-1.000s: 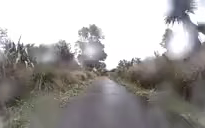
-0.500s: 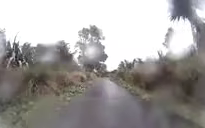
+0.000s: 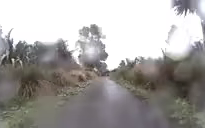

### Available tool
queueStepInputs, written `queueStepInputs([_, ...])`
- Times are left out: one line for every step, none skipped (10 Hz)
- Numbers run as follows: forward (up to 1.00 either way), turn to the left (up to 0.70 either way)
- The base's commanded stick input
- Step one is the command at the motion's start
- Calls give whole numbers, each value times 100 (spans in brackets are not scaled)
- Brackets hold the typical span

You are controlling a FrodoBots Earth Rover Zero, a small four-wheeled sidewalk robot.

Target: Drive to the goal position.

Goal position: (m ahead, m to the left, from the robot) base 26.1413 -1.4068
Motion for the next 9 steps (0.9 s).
queueStepInputs([85,0])
queueStepInputs([85,0])
queueStepInputs([85,0])
queueStepInputs([85,0])
queueStepInputs([85,0])
queueStepInputs([85,0])
queueStepInputs([85,0])
queueStepInputs([85,0])
queueStepInputs([85,0])
